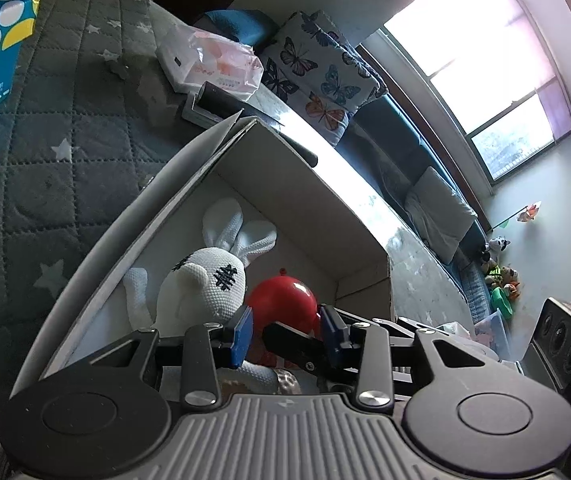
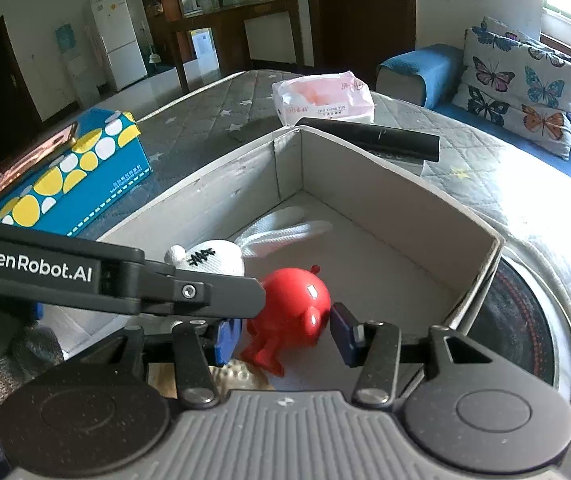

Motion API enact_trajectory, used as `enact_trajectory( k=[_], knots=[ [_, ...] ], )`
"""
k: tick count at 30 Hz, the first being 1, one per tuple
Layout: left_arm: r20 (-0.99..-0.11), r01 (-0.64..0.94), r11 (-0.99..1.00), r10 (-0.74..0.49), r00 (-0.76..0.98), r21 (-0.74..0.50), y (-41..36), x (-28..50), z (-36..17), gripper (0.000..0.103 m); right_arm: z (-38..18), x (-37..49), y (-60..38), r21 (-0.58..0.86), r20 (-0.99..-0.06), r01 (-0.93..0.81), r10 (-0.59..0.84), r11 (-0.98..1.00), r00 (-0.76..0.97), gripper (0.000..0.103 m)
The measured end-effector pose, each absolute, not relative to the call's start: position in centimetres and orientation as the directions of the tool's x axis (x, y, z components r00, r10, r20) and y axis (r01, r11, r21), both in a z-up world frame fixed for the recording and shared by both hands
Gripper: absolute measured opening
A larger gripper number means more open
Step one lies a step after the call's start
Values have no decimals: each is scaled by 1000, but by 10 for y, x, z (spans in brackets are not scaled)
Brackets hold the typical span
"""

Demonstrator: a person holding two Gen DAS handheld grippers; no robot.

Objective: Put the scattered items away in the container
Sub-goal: 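Lower the red toy into the box and open the left gripper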

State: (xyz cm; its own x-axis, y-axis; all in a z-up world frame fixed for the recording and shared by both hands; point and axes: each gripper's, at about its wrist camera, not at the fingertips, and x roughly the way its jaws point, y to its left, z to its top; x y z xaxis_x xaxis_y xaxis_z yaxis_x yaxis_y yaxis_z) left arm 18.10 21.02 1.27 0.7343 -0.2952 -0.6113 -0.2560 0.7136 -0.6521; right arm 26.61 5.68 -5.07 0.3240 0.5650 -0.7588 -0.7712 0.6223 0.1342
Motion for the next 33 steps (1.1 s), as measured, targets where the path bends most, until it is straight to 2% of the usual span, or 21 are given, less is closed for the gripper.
enact_trajectory(
  k=[18, 21, 28, 31, 33],
  knots=[
    [-557, -208, 758, -236, 796, -618, 187, 138, 46, 39, -10, 217, 1, 112, -628, -765, 642, 635, 441, 51],
    [-552, -194, 769, -234, 801, -609, 179, 129, 50, 39, -3, 204, -13, 103, -602, -761, 649, 641, 465, 58],
    [-534, -156, 809, -217, 817, -567, 153, 106, 59, 40, 9, 171, -46, 103, -541, -747, 667, 657, 512, 59],
    [-525, -134, 825, -216, 824, -549, 141, 96, 63, 39, 10, 156, -59, 98, -517, -743, 672, 662, 531, 66],
    [-519, -122, 830, -219, 826, -544, 134, 90, 64, 39, 10, 145, -69, 87, -503, -739, 670, 668, 546, 67]
  ],
)
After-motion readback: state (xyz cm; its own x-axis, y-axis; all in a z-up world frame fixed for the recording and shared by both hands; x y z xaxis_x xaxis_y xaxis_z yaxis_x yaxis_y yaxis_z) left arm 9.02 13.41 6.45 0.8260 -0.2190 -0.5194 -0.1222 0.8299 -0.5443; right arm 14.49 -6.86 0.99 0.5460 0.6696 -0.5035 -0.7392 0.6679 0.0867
